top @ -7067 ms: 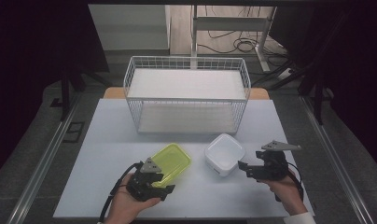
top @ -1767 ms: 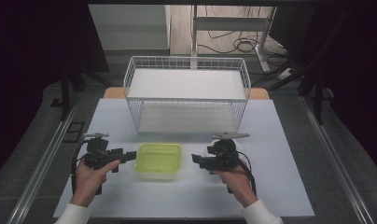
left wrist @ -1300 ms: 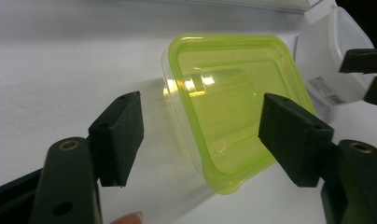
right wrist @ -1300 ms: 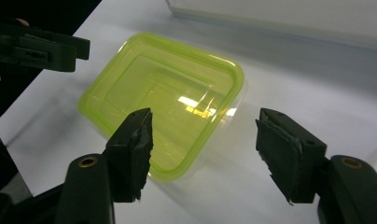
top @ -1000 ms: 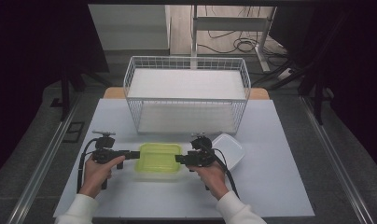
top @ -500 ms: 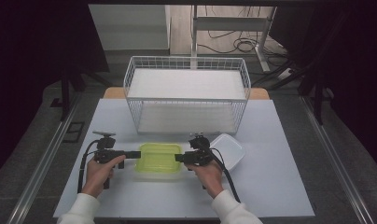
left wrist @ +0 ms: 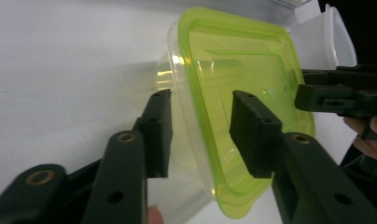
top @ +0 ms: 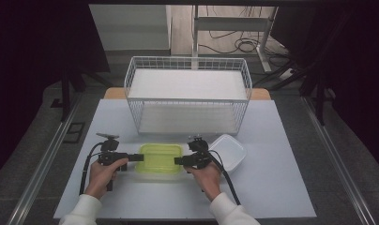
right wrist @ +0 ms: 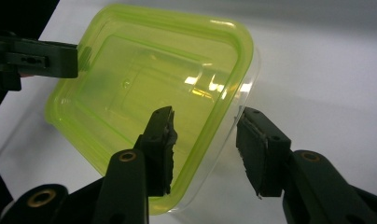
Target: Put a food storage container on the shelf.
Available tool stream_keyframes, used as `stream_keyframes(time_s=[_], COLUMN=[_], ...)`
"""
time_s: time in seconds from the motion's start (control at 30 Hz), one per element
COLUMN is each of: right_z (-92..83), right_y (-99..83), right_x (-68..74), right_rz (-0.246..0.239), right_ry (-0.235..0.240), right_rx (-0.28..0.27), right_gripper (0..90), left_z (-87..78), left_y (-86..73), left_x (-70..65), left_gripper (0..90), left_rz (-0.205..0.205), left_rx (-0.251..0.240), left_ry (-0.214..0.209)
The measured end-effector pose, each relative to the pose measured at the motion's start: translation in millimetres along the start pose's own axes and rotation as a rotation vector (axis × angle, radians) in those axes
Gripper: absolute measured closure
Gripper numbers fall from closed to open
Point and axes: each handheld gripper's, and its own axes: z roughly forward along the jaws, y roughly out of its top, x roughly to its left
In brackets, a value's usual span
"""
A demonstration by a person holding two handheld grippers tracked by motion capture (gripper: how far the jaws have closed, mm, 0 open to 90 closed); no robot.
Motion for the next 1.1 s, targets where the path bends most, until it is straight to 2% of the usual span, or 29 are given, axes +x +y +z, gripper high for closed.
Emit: stream_keyframes(time_s=[0.03, 0.17, 0.27, 0.43, 0.53, 0.73, 0.83, 0.93, 0.97, 1.1], right_z=[-0.2, -0.2, -1.3, -7.8, -10.8, -21.0, -28.7, -32.8, -38.7, -46.6], right_y=[-0.2, -0.9, -2.0, -1.9, -1.6, -1.5, -1.9, -1.7, -1.1, -0.2], right_x=[-0.7, -3.0, -6.0, -7.3, -8.7, -8.6, -6.9, -6.6, -5.0, -3.3], right_rz=[0.012, 0.027, 0.063, 0.075, 0.083, 0.064, 0.039, 0.032, 0.012, -0.007], right_ry=[0.008, 0.023, 0.073, 0.089, 0.104, 0.133, 0.142, 0.149, 0.149, 0.153], right_rx=[0.005, 0.008, 0.013, -0.017, -0.025, -0.053, -0.071, -0.083, -0.098, -0.113], right_gripper=[60.2, 63.9, 67.9, 75.5, 76.5, 77.8, 77.9, 77.9, 77.9, 78.0], left_z=[1.4, 1.3, -1.4, -6.8, -8.7, -15.7, -22.4, -25.1, -27.6, -31.2], left_y=[-0.3, -0.7, -1.5, -3.6, -4.3, -5.4, -5.1, -5.1, -5.3, -5.5], left_x=[-0.4, -0.4, -1.2, -6.2, -9.5, -18.4, -29.2, -34.2, -39.6, -47.1], left_gripper=[63.7, 69.1, 74.7, 78.6, 78.7, 78.7, 78.6, 78.5, 78.5, 78.5], left_rz=[0.001, -0.018, -0.027, 0.001, 0.021, 0.057, 0.101, 0.114, 0.130, 0.147], left_rx=[0.011, 0.013, 0.007, 0.008, 0.006, -0.013, -0.035, -0.044, -0.057, -0.073], left_ry=[-0.010, -0.005, -0.007, -0.028, -0.031, -0.042, -0.034, -0.036, -0.038, -0.038])
